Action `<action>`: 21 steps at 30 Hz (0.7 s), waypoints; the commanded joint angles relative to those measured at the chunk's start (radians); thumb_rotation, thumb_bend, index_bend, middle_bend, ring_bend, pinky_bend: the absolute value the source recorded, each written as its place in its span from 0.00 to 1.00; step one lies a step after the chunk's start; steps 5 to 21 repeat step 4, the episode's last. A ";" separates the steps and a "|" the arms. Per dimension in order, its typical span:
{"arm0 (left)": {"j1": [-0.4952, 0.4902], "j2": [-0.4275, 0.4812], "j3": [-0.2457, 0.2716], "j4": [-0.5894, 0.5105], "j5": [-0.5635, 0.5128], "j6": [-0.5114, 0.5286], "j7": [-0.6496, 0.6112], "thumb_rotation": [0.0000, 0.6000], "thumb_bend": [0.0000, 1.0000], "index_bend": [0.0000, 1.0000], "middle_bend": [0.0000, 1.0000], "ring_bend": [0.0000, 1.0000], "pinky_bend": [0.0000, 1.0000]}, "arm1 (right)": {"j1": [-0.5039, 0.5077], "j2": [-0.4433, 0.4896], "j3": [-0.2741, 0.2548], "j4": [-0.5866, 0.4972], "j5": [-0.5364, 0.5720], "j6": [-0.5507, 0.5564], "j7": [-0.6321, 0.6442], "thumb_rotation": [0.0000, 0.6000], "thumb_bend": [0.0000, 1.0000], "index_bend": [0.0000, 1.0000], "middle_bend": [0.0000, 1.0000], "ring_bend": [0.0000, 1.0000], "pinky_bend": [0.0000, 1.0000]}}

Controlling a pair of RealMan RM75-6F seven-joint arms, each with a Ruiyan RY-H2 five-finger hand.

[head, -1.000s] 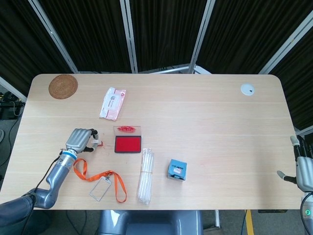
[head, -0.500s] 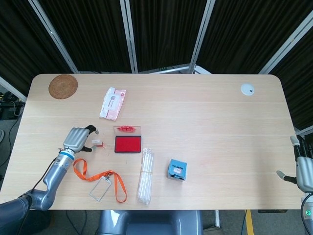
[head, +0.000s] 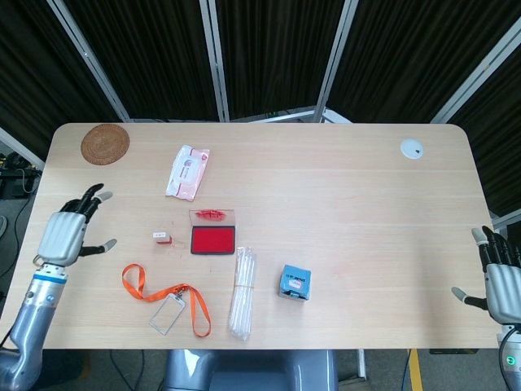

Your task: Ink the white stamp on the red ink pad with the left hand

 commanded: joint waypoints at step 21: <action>0.145 0.101 0.060 -0.145 0.031 0.151 0.107 1.00 0.00 0.00 0.00 0.00 0.00 | -0.002 -0.008 -0.009 0.036 -0.057 0.038 0.041 1.00 0.00 0.00 0.00 0.00 0.00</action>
